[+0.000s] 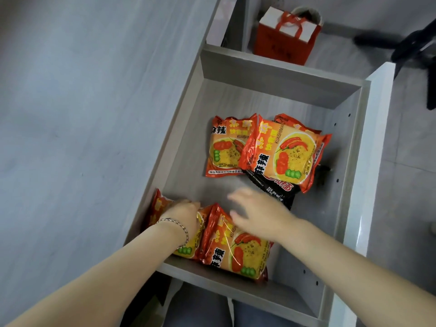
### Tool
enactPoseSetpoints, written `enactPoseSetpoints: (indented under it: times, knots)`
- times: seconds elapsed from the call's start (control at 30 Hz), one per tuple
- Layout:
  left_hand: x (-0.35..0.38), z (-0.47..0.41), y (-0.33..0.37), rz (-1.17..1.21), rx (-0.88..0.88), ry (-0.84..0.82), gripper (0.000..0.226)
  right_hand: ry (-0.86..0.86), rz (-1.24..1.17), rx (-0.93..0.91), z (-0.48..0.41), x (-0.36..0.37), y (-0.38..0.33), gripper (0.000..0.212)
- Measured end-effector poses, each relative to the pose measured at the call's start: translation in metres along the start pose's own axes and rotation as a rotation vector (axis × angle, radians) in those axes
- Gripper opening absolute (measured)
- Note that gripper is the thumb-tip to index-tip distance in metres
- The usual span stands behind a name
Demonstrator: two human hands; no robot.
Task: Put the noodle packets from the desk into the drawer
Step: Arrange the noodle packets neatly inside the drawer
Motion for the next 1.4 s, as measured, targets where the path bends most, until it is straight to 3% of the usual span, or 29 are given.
enactPoseSetpoints:
  times: [0.07, 0.1, 0.13, 0.2, 0.27, 0.37, 0.47, 0.53, 0.63, 0.7, 0.8, 0.93, 1.03, 1.17, 1.33, 1.4]
  knots:
    - [-0.003, -0.004, 0.001, -0.007, -0.018, -0.034, 0.042, 0.402, -0.015, -0.023, -0.007, -0.043, 0.006, 0.054]
    - [-0.004, -0.005, 0.002, -0.004, -0.021, -0.045, 0.043, 0.506, 0.042, 0.032, -0.012, -0.058, 0.014, 0.068]
    - [-0.005, -0.005, 0.002, -0.003, -0.017, -0.055, 0.044, 0.499, 0.111, 0.132, -0.018, -0.069, 0.025, 0.089]
    - [-0.006, -0.004, 0.000, -0.003, 0.009, -0.073, 0.044, 0.314, 0.248, 0.330, -0.030, -0.076, 0.052, 0.124]
    - [-0.006, -0.003, -0.004, 0.012, 0.047, -0.084, 0.046, 0.197, 0.376, 0.389, -0.034, -0.075, 0.071, 0.131]
    - [-0.007, -0.002, -0.011, 0.048, 0.070, -0.098, 0.047, 0.240, 0.342, 0.368, -0.035, -0.080, 0.077, 0.122]
    - [-0.006, 0.000, -0.014, 0.084, 0.075, -0.032, 0.045, 0.277, 0.106, 0.258, -0.032, -0.078, 0.057, 0.118]
    - [-0.005, 0.006, -0.020, 0.054, 0.058, 0.094, 0.047, 0.126, -0.031, 0.127, -0.033, -0.065, 0.030, 0.112]
    - [-0.001, 0.017, -0.030, 0.034, -0.019, 0.234, 0.062, -0.253, -0.142, 0.066, -0.048, -0.031, -0.007, 0.094]
    - [0.001, 0.022, -0.036, 0.078, -0.089, 0.267, 0.075, -0.333, -0.187, 0.085, -0.069, -0.012, -0.020, 0.094]
    - [0.002, 0.021, -0.037, 0.213, -0.127, 0.295, 0.097, -0.231, -0.150, 0.114, -0.097, 0.004, -0.034, 0.109]
    - [0.001, 0.019, -0.038, 0.392, -0.153, 0.335, 0.115, 0.109, 0.168, 0.053, -0.116, 0.017, -0.051, 0.104]
    - [0.003, 0.017, -0.041, 0.427, -0.139, 0.331, 0.118, 0.147, 0.288, 0.005, -0.120, 0.028, -0.054, 0.090]
    - [0.007, 0.015, -0.044, 0.404, -0.137, 0.327, 0.115, 0.033, 0.032, -0.081, -0.117, 0.038, -0.052, 0.048]
    - [0.007, 0.009, -0.037, 0.405, -0.095, 0.380, 0.095, -0.157, -0.346, -0.005, -0.120, 0.029, -0.049, 0.044]
    - [-0.001, 0.002, -0.031, 0.310, -0.025, 0.409, 0.083, -0.038, -0.497, 0.075, -0.127, 0.005, -0.040, 0.038]
Point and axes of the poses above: each hand's wrist, its own z-axis away from the middle knuckle, its own x-axis out of the palm, y = z × x, the point moved 4 cm from there along -z, towards the middle knuckle, and after that the axes turned 8 degrees about x, right-handed, at the moved point
